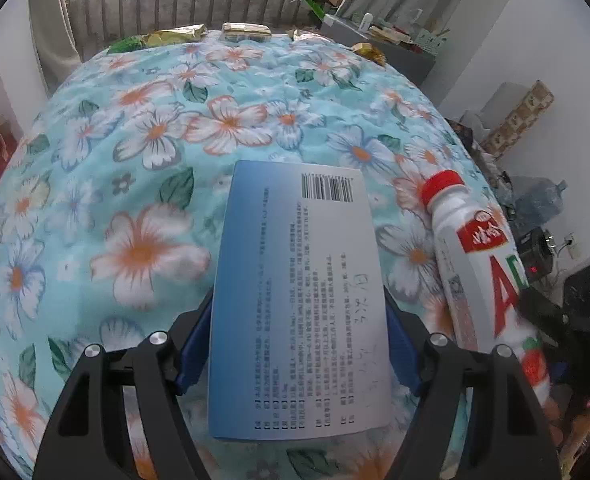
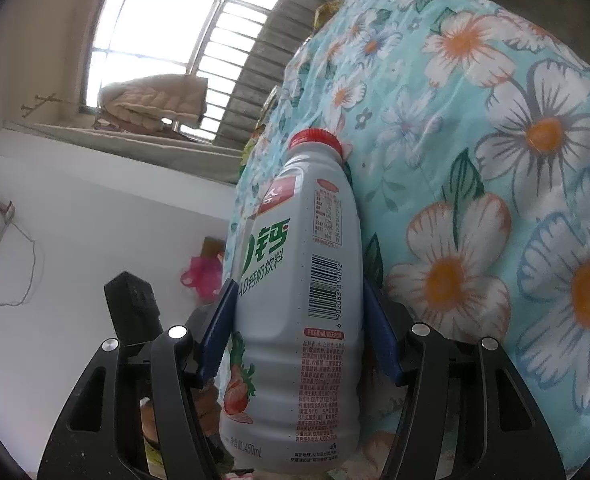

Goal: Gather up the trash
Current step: 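Lift the bottle and box off the bed with both grippers, then carry the bottle and box over the blue wastebasket and open both grippers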

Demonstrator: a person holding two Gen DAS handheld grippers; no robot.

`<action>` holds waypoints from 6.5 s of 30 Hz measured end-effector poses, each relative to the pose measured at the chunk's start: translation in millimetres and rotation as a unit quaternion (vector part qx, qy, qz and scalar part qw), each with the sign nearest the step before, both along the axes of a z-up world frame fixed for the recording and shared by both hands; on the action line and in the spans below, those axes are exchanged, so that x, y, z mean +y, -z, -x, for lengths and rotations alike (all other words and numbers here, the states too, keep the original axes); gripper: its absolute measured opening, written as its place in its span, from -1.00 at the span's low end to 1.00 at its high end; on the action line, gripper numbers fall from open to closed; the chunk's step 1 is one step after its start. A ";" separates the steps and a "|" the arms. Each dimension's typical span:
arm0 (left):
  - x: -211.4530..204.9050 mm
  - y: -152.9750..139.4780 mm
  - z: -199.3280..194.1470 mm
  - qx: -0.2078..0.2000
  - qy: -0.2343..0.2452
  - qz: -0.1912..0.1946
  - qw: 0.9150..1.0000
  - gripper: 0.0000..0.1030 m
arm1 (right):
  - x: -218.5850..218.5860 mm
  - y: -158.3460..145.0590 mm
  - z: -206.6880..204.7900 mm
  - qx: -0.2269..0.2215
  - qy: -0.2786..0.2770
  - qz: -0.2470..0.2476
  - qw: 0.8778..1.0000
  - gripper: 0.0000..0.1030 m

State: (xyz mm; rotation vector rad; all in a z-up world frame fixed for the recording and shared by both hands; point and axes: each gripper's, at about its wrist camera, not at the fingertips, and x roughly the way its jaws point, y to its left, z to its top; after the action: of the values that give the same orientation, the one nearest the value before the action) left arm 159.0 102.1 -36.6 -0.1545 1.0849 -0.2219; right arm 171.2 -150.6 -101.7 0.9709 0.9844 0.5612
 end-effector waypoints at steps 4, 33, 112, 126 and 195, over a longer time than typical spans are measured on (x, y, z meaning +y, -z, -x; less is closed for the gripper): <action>5.0 -1.5 13.4 -0.004 0.002 0.019 1.000 0.41 | -0.3 -1.4 2.1 0.008 -0.002 0.003 1.000 0.11; -13.4 6.3 18.8 -0.038 0.027 -0.078 0.996 0.42 | 45.4 -32.0 -8.8 -0.001 -0.098 0.191 0.977 0.30; -53.4 -38.2 41.5 -0.115 0.061 -0.105 0.986 0.34 | -34.1 -28.8 41.9 -0.017 0.014 0.128 0.992 0.11; -89.0 -61.0 37.9 -0.132 0.097 -0.089 0.982 0.34 | -65.8 -40.7 59.9 -0.040 0.045 0.084 0.995 0.11; -397.6 -52.7 -30.1 -0.035 0.341 0.058 0.938 0.79 | -307.0 58.0 92.7 0.087 0.390 0.239 0.885 0.42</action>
State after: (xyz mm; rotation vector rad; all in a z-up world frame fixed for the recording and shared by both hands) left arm 189.1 -295.4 16.1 0.1326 1.0230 -0.9101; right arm 78.5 -457.5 -159.7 0.8797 0.7436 -0.4398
